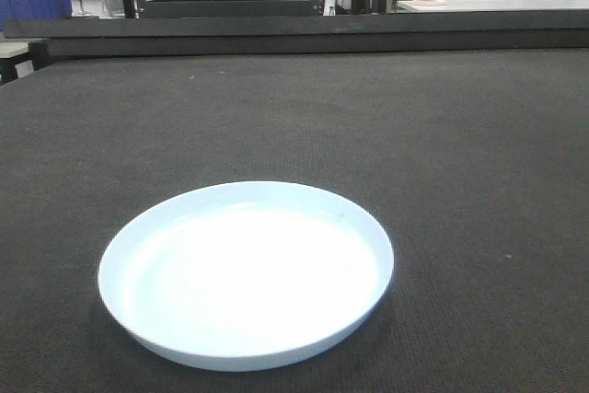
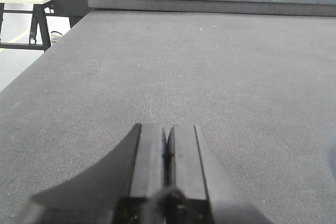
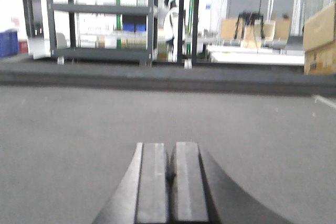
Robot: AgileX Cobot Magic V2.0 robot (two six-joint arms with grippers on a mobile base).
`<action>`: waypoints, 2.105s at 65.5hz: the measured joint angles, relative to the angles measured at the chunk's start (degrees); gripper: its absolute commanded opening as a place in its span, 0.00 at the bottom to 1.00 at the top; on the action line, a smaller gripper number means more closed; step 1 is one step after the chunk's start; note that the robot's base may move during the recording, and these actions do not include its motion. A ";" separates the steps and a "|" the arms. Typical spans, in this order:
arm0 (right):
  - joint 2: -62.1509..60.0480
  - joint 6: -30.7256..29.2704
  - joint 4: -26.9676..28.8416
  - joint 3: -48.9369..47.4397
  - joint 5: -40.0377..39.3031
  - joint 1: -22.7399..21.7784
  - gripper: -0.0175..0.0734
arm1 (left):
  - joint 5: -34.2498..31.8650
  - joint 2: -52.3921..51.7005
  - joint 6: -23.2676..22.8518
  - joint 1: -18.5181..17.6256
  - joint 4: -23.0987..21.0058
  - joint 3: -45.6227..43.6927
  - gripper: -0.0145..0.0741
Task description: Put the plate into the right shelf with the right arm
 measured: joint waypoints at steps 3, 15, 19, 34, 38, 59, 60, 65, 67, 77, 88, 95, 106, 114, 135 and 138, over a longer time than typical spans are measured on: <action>0.00 2.19 0.00 0.00 -0.48 0.00 0.25 | 0.00 0.00 0.00 0.00 0.00 0.00 0.11; 0.00 11.97 0.00 -5.51 13.30 1.14 0.25 | 0.00 0.00 0.00 0.00 0.00 0.00 0.11; 0.00 12.19 0.00 -10.57 20.72 2.26 0.25 | 0.00 0.00 0.00 0.00 0.00 0.00 0.11; 5.64 6.70 0.44 -28.90 41.52 6.04 0.25 | 0.00 0.00 0.00 0.00 0.00 0.00 0.11; 10.38 2.18 2.02 -33.70 47.11 6.59 0.25 | 0.00 0.00 0.00 0.00 0.00 0.00 0.11; 38.19 -20.14 17.19 -47.16 62.39 6.82 0.25 | 0.00 0.00 0.00 0.00 0.00 0.00 0.11; 39.67 -20.69 17.49 -47.41 62.60 6.82 0.25 | 0.00 0.00 0.00 0.00 0.00 0.00 0.11; 45.30 -22.29 18.84 -48.72 62.89 7.51 0.25 | 0.00 0.00 0.00 0.00 0.00 0.00 0.11; 47.01 -22.70 19.10 -49.10 62.99 8.04 0.25 | 0.00 0.00 0.00 0.00 0.00 0.00 0.11; 55.84 -23.30 19.82 -50.34 61.63 14.07 0.25 | 0.00 0.00 0.00 0.00 0.00 0.00 0.11; 64.84 -23.38 20.27 -50.42 54.08 24.36 0.25 | 0.00 0.00 0.00 0.00 0.00 0.00 0.11; 70.62 -23.38 20.49 -50.56 48.62 28.40 0.26 | 0.00 0.00 0.00 0.00 0.00 0.00 0.11; 79.25 -23.38 20.54 -51.09 42.43 29.68 0.48 | 0.00 0.00 0.00 0.00 0.00 0.00 0.11; 83.86 -23.38 20.63 -52.88 41.24 29.68 0.81 | 0.00 0.00 0.00 0.00 0.00 0.00 0.11; 91.97 -23.38 20.93 -56.59 39.91 29.68 0.78 | 0.00 0.00 0.00 0.00 0.00 0.00 0.11; 92.65 -23.38 20.93 -56.59 39.48 29.68 0.75 | 0.00 0.00 0.00 0.00 0.00 0.00 0.11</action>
